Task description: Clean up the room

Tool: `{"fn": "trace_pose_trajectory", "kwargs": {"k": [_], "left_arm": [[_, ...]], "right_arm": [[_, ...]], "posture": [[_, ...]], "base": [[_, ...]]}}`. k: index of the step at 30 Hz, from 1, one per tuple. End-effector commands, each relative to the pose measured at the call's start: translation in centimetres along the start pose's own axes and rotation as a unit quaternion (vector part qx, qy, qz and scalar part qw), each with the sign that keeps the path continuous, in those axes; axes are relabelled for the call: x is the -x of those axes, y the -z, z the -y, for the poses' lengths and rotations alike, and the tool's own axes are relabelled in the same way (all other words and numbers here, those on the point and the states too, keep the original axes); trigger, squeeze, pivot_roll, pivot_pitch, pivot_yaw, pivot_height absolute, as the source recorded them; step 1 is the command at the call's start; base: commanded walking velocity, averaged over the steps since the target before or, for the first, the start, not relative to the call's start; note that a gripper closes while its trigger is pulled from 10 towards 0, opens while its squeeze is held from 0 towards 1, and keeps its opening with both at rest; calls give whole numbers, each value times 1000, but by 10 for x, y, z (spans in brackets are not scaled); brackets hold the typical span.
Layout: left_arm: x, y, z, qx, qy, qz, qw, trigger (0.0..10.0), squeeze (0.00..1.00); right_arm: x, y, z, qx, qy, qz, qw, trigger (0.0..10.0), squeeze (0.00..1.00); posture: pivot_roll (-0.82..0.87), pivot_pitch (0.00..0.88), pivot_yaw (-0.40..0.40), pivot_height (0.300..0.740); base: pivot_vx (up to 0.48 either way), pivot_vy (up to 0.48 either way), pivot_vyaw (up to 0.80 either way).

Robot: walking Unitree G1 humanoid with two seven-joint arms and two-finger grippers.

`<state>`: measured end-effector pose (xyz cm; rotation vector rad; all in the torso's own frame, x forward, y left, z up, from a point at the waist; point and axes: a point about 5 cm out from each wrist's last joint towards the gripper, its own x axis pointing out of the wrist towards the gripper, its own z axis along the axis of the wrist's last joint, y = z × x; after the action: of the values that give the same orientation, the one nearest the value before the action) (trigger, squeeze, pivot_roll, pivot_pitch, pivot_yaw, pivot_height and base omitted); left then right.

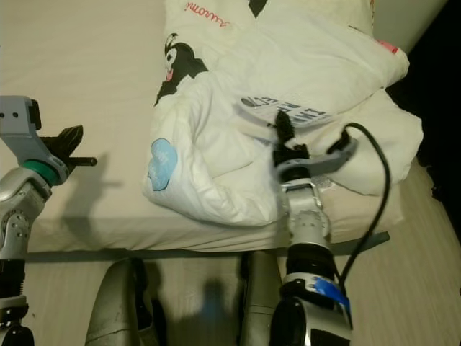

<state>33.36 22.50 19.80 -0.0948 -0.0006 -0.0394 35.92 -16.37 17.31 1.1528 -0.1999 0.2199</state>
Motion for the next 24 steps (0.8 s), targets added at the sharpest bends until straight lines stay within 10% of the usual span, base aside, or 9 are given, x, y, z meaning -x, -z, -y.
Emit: {"fn": "trace_pose_trajectory", "kwargs": {"k": [1, 24], "left_arm": [[2, 8, -1, 4, -1, -15, 1000, 10000, 0], [-1, 5, 2, -2, 11, -20, 1000, 10000, 0]], "right_arm": [[4, 1, -6, 15, -18, 1, 1000, 10000, 0], [22, -58, 44, -46, 86, 156, 983, 10000, 0]], "posture": [[-36, 210, 56, 585], [-21, 194, 93, 585]], "base": [[0, 0, 0], [0, 0, 0]]}}
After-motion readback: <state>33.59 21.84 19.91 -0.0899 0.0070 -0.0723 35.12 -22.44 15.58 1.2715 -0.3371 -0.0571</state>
